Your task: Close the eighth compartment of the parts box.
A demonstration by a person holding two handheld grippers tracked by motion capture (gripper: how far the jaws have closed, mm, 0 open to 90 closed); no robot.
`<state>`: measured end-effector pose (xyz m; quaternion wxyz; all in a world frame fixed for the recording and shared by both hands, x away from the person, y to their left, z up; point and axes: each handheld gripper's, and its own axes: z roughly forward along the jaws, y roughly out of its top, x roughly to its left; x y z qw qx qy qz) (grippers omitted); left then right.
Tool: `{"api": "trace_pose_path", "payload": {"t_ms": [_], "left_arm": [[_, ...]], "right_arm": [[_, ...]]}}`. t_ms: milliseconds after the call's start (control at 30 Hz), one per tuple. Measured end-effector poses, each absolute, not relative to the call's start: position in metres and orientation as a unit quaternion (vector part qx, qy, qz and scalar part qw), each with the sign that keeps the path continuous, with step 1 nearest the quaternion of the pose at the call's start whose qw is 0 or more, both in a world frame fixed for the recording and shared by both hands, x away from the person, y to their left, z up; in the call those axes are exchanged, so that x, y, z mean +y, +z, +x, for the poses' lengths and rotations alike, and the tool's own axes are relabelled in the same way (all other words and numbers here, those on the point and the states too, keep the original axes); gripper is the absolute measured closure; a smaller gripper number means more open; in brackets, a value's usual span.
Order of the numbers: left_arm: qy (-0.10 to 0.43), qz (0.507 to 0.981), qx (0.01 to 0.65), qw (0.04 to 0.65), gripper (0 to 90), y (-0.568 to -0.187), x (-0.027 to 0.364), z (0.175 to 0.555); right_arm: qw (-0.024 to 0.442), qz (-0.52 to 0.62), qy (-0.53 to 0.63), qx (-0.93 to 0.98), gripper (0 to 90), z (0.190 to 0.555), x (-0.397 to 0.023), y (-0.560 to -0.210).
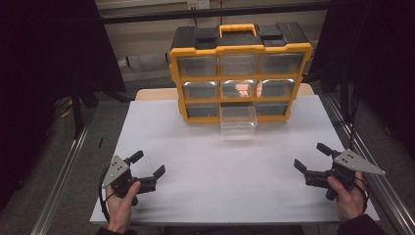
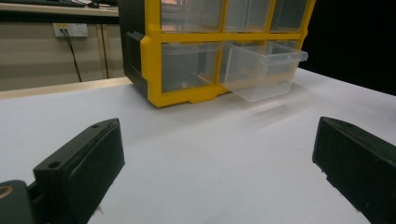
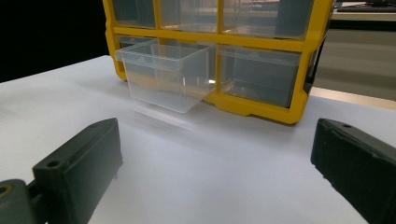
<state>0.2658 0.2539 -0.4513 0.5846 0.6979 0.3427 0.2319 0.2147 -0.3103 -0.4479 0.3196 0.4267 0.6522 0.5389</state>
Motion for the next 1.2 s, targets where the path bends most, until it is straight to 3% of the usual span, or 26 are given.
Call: {"api": "trace_pose_path", "payload": {"t_ms": [1200], "left_arm": [[0.246, 0.698, 0.349, 0.574, 2.1, -0.450, 0.251, 0.266]], "right_arm": [[0.284, 0.377, 0.527, 0.706, 0.3, 0.219, -0.283, -0.450]]}}
